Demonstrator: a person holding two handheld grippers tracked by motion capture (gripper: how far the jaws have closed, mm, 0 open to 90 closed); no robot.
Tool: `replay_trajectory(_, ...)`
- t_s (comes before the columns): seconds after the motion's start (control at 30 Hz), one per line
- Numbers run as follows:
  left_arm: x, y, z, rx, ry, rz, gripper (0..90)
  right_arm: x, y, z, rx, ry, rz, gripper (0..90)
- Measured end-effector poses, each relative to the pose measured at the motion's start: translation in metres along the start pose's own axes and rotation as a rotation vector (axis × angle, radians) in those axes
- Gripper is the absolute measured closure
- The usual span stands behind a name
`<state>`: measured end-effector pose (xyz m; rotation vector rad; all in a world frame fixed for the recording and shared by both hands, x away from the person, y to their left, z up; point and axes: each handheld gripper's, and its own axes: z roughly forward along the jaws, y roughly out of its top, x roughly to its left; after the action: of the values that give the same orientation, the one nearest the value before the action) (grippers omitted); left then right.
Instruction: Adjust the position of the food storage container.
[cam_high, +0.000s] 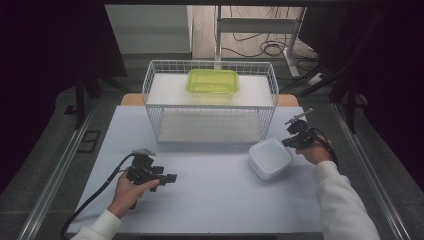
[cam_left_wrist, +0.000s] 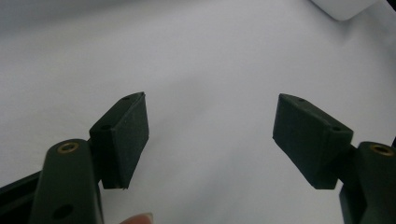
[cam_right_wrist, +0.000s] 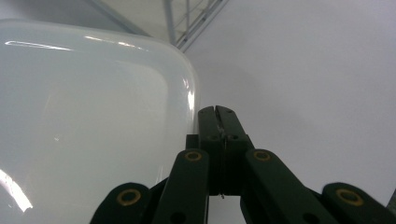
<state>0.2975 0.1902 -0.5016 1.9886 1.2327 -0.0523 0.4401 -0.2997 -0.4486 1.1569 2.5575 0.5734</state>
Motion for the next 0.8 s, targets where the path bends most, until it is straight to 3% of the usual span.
replay_trajectory(0.2,0.001,0.001,-0.005,-0.011,-0.001,0.002,26.2,0.019,-0.002,-0.003,0.011,-0.004,0.000,89.4)
replay_trajectory(0.5,0.000,0.001,-0.006,-0.015,-0.013,-0.002,26.3,0.055,-0.009,-0.007,0.004,0.012,0.046,89.4)
replay_trajectory(0.6,0.000,0.001,-0.007,-0.015,-0.009,-0.003,26.2,0.066,-0.012,-0.009,-0.003,-0.009,0.047,89.4)
replay_trajectory(0.8,-0.002,0.000,-0.009,-0.016,0.003,-0.003,26.2,0.078,-0.019,-0.013,-0.008,0.003,0.044,89.4)
